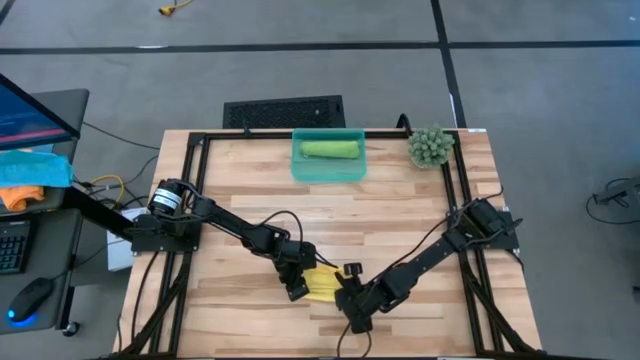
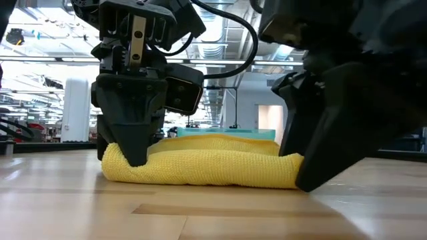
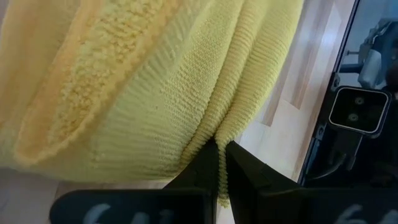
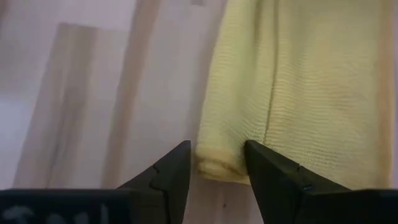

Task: Roll microfiber towels into tight, uniform cylinder then place into a basket
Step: Roll the yellow towel

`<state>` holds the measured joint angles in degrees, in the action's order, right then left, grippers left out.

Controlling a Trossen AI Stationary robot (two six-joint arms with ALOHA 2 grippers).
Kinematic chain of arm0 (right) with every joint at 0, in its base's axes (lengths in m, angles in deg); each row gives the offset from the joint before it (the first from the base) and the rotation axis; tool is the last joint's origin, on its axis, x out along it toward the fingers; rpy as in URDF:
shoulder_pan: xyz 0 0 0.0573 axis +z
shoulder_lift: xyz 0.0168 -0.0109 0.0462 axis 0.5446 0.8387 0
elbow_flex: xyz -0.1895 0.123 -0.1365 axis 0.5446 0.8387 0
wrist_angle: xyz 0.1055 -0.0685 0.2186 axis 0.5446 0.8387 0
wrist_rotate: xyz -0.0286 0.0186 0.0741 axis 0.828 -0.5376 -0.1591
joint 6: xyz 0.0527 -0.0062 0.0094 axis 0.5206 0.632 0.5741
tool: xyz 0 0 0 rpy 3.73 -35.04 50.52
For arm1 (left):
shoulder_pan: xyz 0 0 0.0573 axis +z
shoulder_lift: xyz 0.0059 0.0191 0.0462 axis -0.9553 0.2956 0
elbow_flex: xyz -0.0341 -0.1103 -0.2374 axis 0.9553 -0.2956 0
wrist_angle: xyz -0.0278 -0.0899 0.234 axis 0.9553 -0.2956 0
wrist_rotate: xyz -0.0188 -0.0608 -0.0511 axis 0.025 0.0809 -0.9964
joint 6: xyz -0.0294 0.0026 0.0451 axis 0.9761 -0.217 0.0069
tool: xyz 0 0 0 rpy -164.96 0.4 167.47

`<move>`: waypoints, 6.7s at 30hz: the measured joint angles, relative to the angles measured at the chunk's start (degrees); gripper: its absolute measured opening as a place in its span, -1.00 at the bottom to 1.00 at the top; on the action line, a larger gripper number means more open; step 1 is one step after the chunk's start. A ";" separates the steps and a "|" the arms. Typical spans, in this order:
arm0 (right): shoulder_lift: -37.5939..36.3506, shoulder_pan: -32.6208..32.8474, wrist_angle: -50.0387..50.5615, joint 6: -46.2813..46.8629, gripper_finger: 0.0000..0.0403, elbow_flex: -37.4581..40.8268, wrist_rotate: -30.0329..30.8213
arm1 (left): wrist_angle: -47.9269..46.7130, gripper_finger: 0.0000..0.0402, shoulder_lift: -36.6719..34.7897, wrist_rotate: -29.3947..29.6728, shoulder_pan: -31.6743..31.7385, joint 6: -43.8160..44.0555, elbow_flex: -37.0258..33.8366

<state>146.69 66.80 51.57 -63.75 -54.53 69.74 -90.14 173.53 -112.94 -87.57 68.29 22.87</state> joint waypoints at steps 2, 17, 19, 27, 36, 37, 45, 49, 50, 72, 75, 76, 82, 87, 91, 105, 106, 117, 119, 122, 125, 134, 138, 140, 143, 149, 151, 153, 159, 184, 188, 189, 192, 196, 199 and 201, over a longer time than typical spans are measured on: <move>0.00 -0.24 0.07 1.42 -0.14 0.03 0.34 | -0.07 -0.96 0.00 0.00 0.00 -0.12 0.00; -0.09 -0.53 0.21 6.36 -0.92 0.68 2.99 | -0.25 -0.43 -0.11 -0.53 -0.11 -9.44 0.07; -0.09 -0.53 0.05 7.25 -0.90 0.68 2.99 | -1.01 -0.36 -0.13 -1.32 -0.11 -11.62 0.13; -0.07 -0.47 -0.14 8.67 -0.85 0.70 2.89 | -2.30 -0.30 -0.80 0.05 -1.06 -17.92 0.09; -0.04 -0.47 0.01 8.47 -0.85 0.70 2.76 | -11.88 -0.33 -8.61 9.43 -4.54 -22.18 -0.11; -0.04 -0.47 0.02 8.57 -0.83 0.72 2.75 | -12.45 -0.33 -9.64 11.15 -5.17 -22.84 -0.11; -0.04 -0.58 -0.19 10.48 -0.91 0.72 2.56 | -9.59 -0.33 -15.78 26.12 -13.94 -32.95 -0.11; -0.02 -0.95 -1.18 13.13 -0.89 0.79 1.69 | -8.78 -0.33 -15.96 36.44 -19.14 -42.48 -0.09; 0.00 -1.01 -1.42 14.10 -0.87 0.79 1.43 | -8.76 -0.33 -15.66 38.61 -20.12 -44.71 -0.07; 0.13 -3.47 -4.45 21.74 -0.91 0.83 -0.59 | -7.30 -0.33 -6.25 47.20 -18.97 -55.40 -0.04; 0.13 -3.43 -4.68 21.48 -0.88 0.83 -0.48 | -7.22 -0.33 -4.40 49.20 -18.12 -56.32 -0.09; 0.13 -3.42 -4.73 21.45 -0.86 0.83 -0.49 | -7.04 -0.33 -4.11 50.55 -17.83 -56.11 -0.05; 0.13 -3.45 -5.01 21.28 -0.88 0.83 -1.03 | -7.73 -0.33 -3.34 53.71 -16.92 -54.81 -0.04; 0.13 -3.46 -5.16 21.26 -0.90 0.81 -1.70 | -7.78 -0.33 -3.39 56.09 -18.16 -53.72 -0.04; 0.13 -3.46 -5.15 21.26 -0.85 0.81 -1.76 | -7.82 -0.33 -3.40 59.98 -19.99 -53.72 -0.04; 0.11 -3.44 -5.13 21.25 -0.86 0.79 -1.82 | -7.49 -0.33 -3.39 53.05 -16.45 -53.62 -0.53; 0.11 -3.44 -5.14 21.23 -0.88 0.79 -1.88 | -7.45 -0.33 -3.39 52.24 -15.94 -53.62 -1.05; 0.07 -3.36 -5.12 18.62 -0.86 0.79 -2.06 | -7.19 -0.73 -3.62 44.91 -11.99 -42.22 -2.38; 0.07 -3.06 -5.14 17.19 -0.88 0.79 -2.06 | -7.40 -0.90 -3.68 44.71 -11.47 -38.68 -2.38; 0.07 -2.42 -5.45 14.42 -0.90 0.79 -1.92 | -8.26 -0.94 -3.91 39.90 -10.04 -33.69 -2.36; 0.07 -1.83 -6.11 12.34 -0.86 0.79 -2.00 | -8.26 -0.93 -4.11 30.59 -7.96 -26.53 -2.31; 0.07 -0.66 -10.60 9.59 -0.89 0.72 -6.17 | -9.46 -0.96 -3.96 8.68 -1.56 -6.97 -0.22; 0.07 -0.60 -12.19 10.87 -0.85 0.72 -9.40 | -8.94 -0.91 -3.96 1.34 1.56 1.25 0.33; 0.07 -0.60 -12.47 11.51 -0.81 0.72 -10.27 | -8.55 -0.90 -3.96 -0.90 2.70 5.36 0.33; 0.07 -0.60 -12.58 11.62 -0.79 0.72 -10.44 | -8.50 -0.90 -3.96 -3.17 3.99 10.92 0.33; 0.07 -1.43 -12.40 12.92 -0.77 0.72 -10.97 | -8.94 -0.92 -3.96 -3.03 4.70 19.00 0.33; 0.07 -1.96 -12.28 12.37 -0.74 0.72 -11.34 | -8.96 -0.92 -3.96 -2.09 4.68 20.85 0.33; 0.07 -2.44 -11.93 10.95 -0.70 0.72 -11.59 | -9.10 -0.92 -3.96 -1.62 4.52 21.62 0.33; 0.07 -2.48 -10.92 7.75 -0.50 0.72 -11.65 | -9.11 -0.92 -3.98 -0.57 4.50 21.27 0.33; -0.52 2.98 0.28 -23.12 -0.15 -5.88 4.89 | -10.14 -0.92 -4.09 -0.80 4.48 17.48 0.33; 0.07 1.49 -0.57 -21.95 -0.16 -5.97 4.77 | -10.19 -0.92 -4.09 -0.59 4.48 16.74 0.33; 0.07 1.00 -0.61 -21.20 -0.17 -5.97 4.57 | -10.20 -0.92 -4.09 -0.59 4.48 16.74 0.33; 0.07 -0.21 -0.43 -18.52 -0.19 -5.97 4.01 | -10.16 -0.92 -4.09 -0.59 4.46 16.56 0.35; 0.04 -1.06 -0.40 -18.77 -0.23 -5.97 -0.10 | -10.33 -0.92 -4.09 -0.59 4.26 14.94 0.36; 0.03 -0.83 -1.75 -19.24 -0.25 -5.97 -0.25 | -10.66 -0.92 -4.11 -0.55 4.15 14.59 0.37; -0.32 -0.48 -4.48 -20.53 -0.27 -5.97 -0.27 | -10.67 -0.92 -4.11 -0.55 4.15 14.59 0.37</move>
<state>146.37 66.33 47.09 -84.28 -60.50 69.47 -100.81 169.42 -113.48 -83.42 82.88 23.24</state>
